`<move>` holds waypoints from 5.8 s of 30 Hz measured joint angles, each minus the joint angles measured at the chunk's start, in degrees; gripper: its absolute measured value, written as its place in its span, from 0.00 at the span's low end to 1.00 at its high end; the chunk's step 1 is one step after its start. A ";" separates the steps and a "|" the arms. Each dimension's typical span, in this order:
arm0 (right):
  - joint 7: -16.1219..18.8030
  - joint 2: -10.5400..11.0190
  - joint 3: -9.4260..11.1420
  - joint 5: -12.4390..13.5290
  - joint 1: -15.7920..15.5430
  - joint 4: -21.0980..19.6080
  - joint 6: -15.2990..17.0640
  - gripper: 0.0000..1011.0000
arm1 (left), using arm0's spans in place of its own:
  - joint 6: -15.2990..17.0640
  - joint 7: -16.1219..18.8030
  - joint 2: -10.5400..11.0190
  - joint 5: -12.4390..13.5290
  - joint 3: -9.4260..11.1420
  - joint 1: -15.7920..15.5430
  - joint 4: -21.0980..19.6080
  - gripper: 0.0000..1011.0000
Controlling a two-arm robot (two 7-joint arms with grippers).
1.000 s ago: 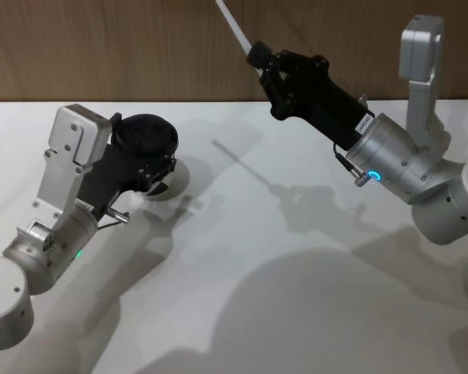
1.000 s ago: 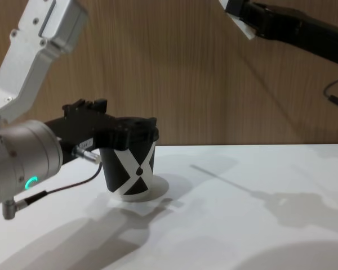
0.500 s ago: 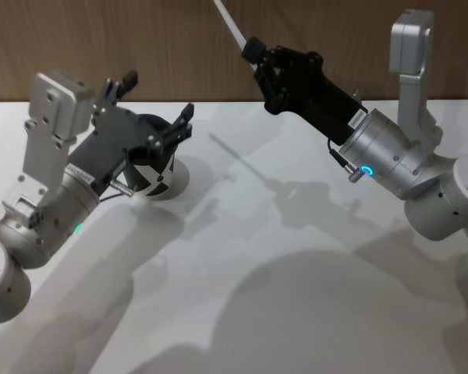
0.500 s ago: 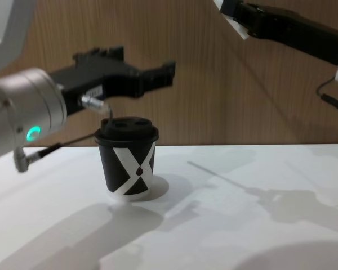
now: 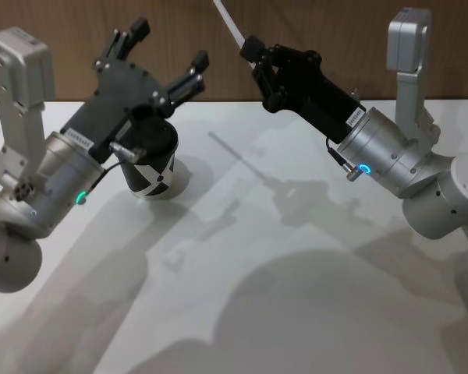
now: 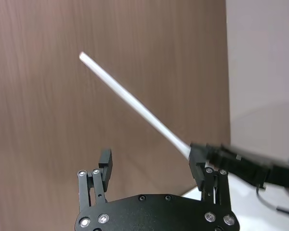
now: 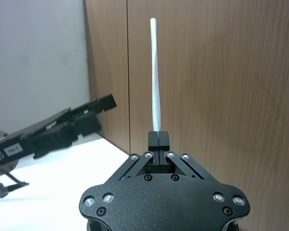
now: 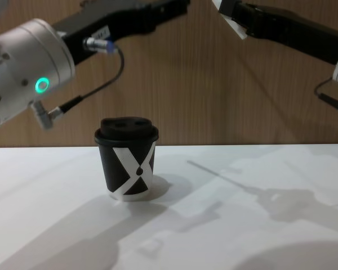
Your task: Pick up the straw with one hand, pass it to the other hand, and insert it into the cup.
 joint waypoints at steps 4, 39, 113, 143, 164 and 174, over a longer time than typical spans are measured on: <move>-0.07 -0.02 -0.03 -0.02 0.03 0.03 0.02 0.00 | -1.72 -2.50 -1.42 -2.92 -0.41 -1.13 1.51 0.99; -0.17 -0.10 -0.07 -0.03 0.12 0.11 0.03 0.00 | -5.06 -17.24 -14.58 -24.21 -2.89 -11.50 17.11 0.99; -0.16 -0.10 -0.06 -0.03 0.11 0.11 0.03 0.00 | -3.61 -21.55 -18.97 -27.75 -2.79 -16.08 28.05 0.32; -0.16 -0.09 -0.06 -0.03 0.11 0.10 0.03 0.43 | -3.60 -23.19 -17.56 -27.12 -1.32 -16.50 26.72 0.00; -0.16 -0.09 -0.07 -0.03 0.11 0.11 0.03 0.99 | -0.53 -13.99 -9.68 -16.90 -1.66 -13.26 15.18 0.00; -0.16 -0.09 -0.07 -0.03 0.11 0.11 0.03 0.99 | 3.65 -10.66 -5.50 -12.59 -1.95 -12.52 9.75 0.00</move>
